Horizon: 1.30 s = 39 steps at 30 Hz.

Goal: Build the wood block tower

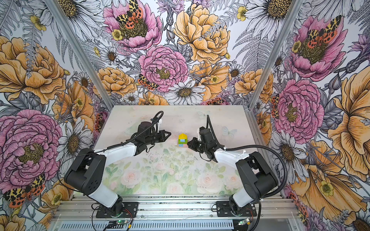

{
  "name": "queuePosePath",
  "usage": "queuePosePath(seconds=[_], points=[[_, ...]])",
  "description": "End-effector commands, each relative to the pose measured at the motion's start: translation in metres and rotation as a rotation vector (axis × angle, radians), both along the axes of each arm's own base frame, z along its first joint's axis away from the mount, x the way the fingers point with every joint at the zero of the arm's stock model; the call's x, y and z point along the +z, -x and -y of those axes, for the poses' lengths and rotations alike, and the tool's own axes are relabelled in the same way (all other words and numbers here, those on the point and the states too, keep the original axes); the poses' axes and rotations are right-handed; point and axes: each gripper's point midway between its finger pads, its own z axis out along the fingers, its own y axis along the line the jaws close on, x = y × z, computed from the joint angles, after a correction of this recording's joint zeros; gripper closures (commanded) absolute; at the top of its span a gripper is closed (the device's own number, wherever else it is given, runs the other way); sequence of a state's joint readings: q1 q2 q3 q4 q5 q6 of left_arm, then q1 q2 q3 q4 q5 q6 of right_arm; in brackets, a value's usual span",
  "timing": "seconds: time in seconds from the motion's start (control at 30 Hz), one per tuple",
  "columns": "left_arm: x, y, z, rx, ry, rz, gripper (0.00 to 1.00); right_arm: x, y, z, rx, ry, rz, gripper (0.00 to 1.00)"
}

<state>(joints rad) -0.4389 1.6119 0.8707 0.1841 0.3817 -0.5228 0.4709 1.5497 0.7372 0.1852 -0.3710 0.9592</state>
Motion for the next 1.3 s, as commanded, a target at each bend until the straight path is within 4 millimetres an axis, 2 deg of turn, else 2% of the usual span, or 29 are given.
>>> queuePosePath(seconds=[0.0,0.7,1.27], points=[[0.008,-0.003,-0.006,0.010,-0.003,0.047,1.00,0.009,-0.007,-0.011,0.002,-0.081,0.037,1.00],[0.004,-0.004,-0.011,0.018,0.008,0.041,1.00,-0.005,-0.004,-0.021,-0.005,-0.118,0.001,1.00],[0.002,-0.003,-0.012,0.015,0.011,0.037,1.00,-0.013,-0.004,-0.019,-0.045,-0.115,-0.012,1.00]])
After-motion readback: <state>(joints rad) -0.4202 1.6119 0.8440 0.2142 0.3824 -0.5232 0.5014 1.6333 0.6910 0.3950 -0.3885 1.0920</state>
